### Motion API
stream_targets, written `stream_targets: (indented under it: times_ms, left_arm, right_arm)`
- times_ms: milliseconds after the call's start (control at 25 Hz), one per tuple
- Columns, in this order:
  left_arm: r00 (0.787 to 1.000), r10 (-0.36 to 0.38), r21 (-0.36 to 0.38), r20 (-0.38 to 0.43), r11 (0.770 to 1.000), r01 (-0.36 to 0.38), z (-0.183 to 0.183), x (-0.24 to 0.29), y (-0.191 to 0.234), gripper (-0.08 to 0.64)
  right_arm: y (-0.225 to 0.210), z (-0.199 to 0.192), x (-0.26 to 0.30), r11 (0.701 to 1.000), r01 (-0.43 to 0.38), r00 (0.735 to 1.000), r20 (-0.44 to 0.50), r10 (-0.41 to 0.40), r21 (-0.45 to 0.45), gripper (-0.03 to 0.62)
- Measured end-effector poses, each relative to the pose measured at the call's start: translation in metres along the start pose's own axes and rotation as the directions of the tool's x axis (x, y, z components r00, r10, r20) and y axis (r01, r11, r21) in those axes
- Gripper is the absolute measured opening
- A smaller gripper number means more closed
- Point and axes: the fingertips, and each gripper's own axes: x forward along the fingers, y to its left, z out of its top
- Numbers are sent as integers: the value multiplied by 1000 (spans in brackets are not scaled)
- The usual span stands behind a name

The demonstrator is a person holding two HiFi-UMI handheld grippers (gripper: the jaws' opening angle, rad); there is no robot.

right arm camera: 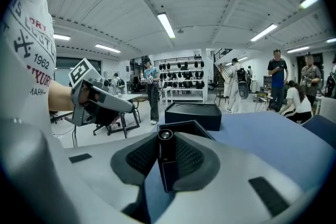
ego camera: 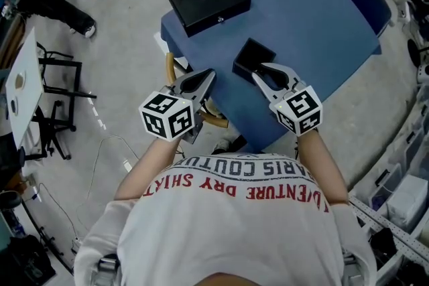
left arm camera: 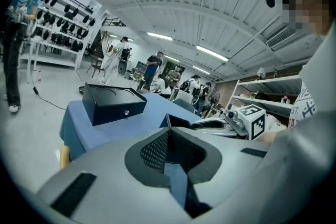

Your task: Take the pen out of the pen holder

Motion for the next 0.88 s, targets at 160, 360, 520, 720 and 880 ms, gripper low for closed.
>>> stream_targets:
  times_ms: [160, 360, 520, 720, 880]
  left_arm:
    - [1000, -11, 6, -1, 1000, 11, -1, 0, -4, 31]
    - [1000, -25, 7, -1, 1000, 25, 0, -3, -9, 31]
    - [999, -48, 10, 4, 999, 48, 3, -4, -15, 31]
    - [997, -72, 26, 17, 997, 72, 13, -7, -22, 31]
    - [995, -98, 49, 35, 994, 96, 24, -12, -31, 31]
  right_arm:
    - [-1, 1, -3, 1000, 17, 1000, 0, -17, -11, 86]
    - [-1, 13, -10, 999, 42, 999, 22, -41, -29, 84]
    - [-6, 28, -19, 996, 84, 995, 51, -83, -29, 84]
    - [-7, 50, -36, 992, 125, 986, 110, -124, 1, 83]
    - [-3, 69, -51, 987, 161, 975, 157, -160, 6, 83]
